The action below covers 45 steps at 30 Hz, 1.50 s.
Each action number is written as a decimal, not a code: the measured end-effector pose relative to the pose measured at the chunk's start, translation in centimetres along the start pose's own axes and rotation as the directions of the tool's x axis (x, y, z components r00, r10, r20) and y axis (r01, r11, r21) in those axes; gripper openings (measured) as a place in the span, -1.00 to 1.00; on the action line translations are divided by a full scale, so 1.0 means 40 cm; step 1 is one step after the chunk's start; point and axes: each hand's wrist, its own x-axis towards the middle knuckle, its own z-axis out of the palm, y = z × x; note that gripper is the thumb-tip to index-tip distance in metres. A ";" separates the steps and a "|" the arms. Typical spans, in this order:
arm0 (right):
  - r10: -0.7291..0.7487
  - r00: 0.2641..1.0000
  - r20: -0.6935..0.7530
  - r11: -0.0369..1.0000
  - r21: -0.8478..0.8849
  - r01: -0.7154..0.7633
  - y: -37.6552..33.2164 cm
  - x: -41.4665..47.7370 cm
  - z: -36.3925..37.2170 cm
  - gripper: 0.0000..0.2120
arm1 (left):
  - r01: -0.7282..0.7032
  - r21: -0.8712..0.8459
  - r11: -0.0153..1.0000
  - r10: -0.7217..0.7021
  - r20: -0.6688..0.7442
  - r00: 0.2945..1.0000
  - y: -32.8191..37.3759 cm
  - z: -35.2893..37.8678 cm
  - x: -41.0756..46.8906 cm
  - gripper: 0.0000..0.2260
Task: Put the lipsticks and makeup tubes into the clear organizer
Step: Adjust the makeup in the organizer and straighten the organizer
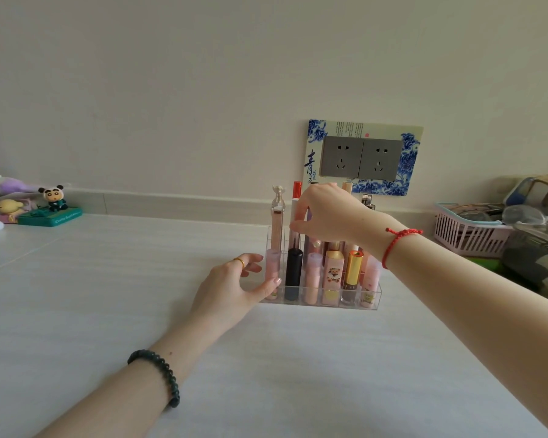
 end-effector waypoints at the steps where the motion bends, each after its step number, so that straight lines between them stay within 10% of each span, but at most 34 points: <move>1: 0.002 1.000 -0.001 1.000 0.001 -0.002 0.000 0.000 -0.001 -0.75 | 0.000 0.001 1.000 0.000 0.001 1.000 0.001 0.000 0.000 -0.59; 45: 0.022 0.988 -0.155 0.983 0.185 0.007 0.080 -0.091 -0.051 -0.81 | 0.007 0.003 1.000 -0.007 0.033 0.999 0.001 -0.003 -0.003 -0.57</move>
